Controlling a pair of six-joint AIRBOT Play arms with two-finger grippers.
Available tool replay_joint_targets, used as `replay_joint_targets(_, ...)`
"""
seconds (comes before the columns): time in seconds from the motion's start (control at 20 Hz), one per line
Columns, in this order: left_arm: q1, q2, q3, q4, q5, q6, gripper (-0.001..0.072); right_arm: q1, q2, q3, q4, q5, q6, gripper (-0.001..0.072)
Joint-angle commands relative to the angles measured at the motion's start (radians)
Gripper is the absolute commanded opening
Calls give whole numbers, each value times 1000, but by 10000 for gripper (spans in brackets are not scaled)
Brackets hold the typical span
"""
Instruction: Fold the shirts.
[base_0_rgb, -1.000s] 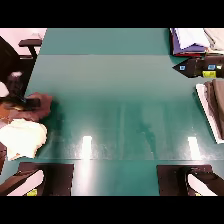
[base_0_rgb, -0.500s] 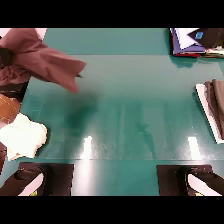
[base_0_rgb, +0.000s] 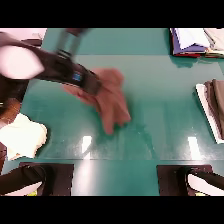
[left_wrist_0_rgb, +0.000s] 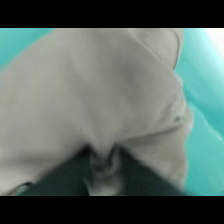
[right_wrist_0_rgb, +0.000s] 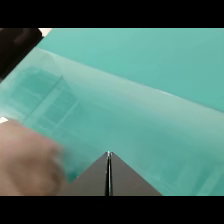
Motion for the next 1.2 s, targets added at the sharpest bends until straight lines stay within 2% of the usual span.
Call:
replay_joint_targets(0.0,-75,-166,3,-54,69,32,616,-4,-11,27,-1,60,0,16)
replay_joint_targets(0.1,-24,-187,3,-28,117,47,615,-19,-11,27,0,109,0,16)
replay_joint_targets(0.3,203,-215,2,-39,166,47,616,-68,-6,8,0,235,1,16)
replay_joint_targets(0.5,360,-346,2,-128,144,48,616,-114,64,-240,0,208,1,16)
replay_joint_targets(0.75,423,-525,2,-184,137,57,616,-128,158,-608,3,106,0,16)
replay_joint_targets(0.9,423,-574,2,-239,140,101,615,-119,185,-735,10,61,0,16)
replay_joint_targets(1.05,423,-583,3,-272,136,109,613,-122,207,-838,7,45,1,16)
replay_joint_targets(1.1,423,-583,3,-280,130,109,556,-131,214,-877,8,42,1,17)
replay_joint_targets(1.15,423,-583,3,-281,120,109,350,-142,215,-922,6,44,1,17)
